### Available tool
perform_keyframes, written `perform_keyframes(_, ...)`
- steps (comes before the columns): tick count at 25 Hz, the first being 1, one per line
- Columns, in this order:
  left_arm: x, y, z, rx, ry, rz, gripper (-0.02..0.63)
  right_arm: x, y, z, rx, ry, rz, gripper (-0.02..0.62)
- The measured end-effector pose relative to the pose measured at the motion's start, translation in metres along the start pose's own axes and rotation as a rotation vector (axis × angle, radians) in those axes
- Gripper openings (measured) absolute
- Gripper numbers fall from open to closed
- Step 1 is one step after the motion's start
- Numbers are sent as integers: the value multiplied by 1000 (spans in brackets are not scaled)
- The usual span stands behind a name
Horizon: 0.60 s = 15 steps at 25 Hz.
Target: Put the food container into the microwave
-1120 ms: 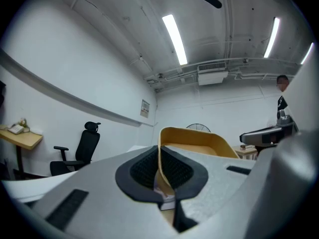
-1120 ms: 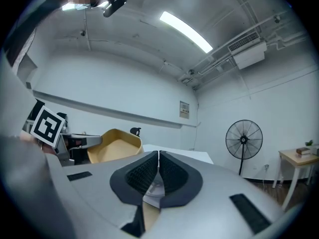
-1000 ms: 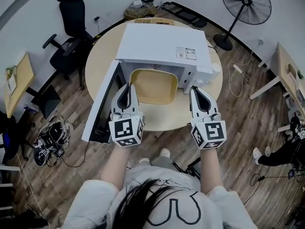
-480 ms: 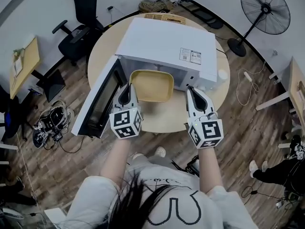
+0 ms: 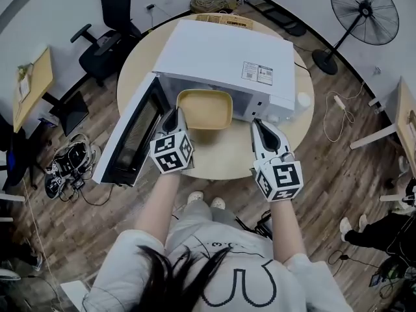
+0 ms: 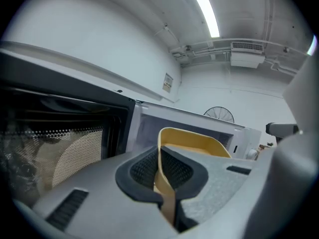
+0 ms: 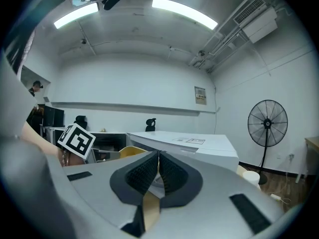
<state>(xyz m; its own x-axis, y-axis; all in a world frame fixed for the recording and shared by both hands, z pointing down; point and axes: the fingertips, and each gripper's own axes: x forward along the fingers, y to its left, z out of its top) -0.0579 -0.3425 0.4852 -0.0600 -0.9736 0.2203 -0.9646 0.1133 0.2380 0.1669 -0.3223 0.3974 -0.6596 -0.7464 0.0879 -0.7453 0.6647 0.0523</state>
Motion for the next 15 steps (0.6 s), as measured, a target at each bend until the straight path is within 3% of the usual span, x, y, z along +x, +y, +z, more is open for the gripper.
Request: perform_keyframes(15,67,6,-22,-10,92,-45,18,20,-2,-12,13,6,-96,31)
